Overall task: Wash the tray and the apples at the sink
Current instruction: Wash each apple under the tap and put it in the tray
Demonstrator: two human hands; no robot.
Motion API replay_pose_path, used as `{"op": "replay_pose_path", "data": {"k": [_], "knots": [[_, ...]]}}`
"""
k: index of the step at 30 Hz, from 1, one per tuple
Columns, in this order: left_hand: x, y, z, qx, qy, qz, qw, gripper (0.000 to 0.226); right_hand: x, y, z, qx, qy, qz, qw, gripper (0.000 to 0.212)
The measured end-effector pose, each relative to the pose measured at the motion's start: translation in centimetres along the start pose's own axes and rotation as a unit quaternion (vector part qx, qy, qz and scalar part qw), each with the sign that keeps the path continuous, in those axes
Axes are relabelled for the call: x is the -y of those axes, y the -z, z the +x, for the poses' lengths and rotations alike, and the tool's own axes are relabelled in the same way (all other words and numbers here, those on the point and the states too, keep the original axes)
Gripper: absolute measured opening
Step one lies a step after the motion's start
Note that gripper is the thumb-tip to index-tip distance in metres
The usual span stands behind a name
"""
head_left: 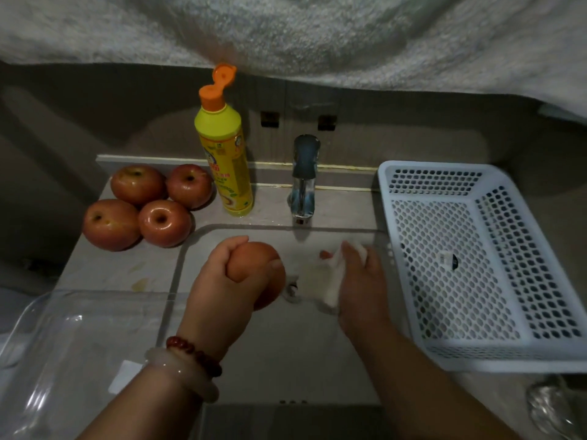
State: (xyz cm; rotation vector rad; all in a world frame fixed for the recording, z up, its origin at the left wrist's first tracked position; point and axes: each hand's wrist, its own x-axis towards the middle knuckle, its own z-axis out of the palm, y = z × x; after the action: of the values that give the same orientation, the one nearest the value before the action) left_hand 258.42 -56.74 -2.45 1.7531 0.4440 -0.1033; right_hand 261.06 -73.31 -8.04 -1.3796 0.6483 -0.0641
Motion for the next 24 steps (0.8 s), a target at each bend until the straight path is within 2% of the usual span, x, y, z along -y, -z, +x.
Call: {"op": "replay_pose_path", "data": {"k": [1,2,7,9,11,14,17,21,24], "knots": [[-0.2,0.2,-0.1,0.002,-0.001,-0.002,1.000,0.046,0.8,0.0,-0.2,0.009,-0.009,0.022,1.000,0.004],[-0.3,0.3,-0.3,0.003,-0.004,-0.003,1.000,0.047,1.4,0.1,-0.1,0.021,-0.004,0.031,0.999,0.009],[-0.9,0.7,-0.9,0.013,-0.023,-0.007,1.000,0.051,2.3,-0.1,-0.4,0.071,0.008,0.016,0.997,0.080],[-1.1,0.7,-1.1,0.021,-0.031,-0.001,0.999,0.051,1.7,-0.3,-0.2,0.067,0.006,-0.024,0.997,0.092],[-1.3,0.6,-1.2,0.021,-0.036,0.008,0.999,0.051,1.0,-0.5,0.0,0.049,0.019,-0.071,0.996,0.080],[-1.3,0.5,-1.3,0.021,-0.040,0.020,0.999,0.050,0.1,-1.0,-0.3,0.031,0.059,-0.109,0.992,0.049],[-1.1,0.5,-1.5,0.017,-0.042,0.033,0.998,0.052,-0.5,-1.2,-0.8,0.031,0.085,-0.133,0.987,0.039],[-1.0,0.5,-1.9,0.013,-0.047,0.052,0.997,0.050,-0.9,-0.9,-0.5,0.034,0.112,-0.170,0.979,0.014],[-0.9,0.5,-2.1,0.016,-0.044,0.053,0.997,0.051,-0.6,-0.9,-0.5,0.036,0.106,-0.187,0.976,0.008]]}}
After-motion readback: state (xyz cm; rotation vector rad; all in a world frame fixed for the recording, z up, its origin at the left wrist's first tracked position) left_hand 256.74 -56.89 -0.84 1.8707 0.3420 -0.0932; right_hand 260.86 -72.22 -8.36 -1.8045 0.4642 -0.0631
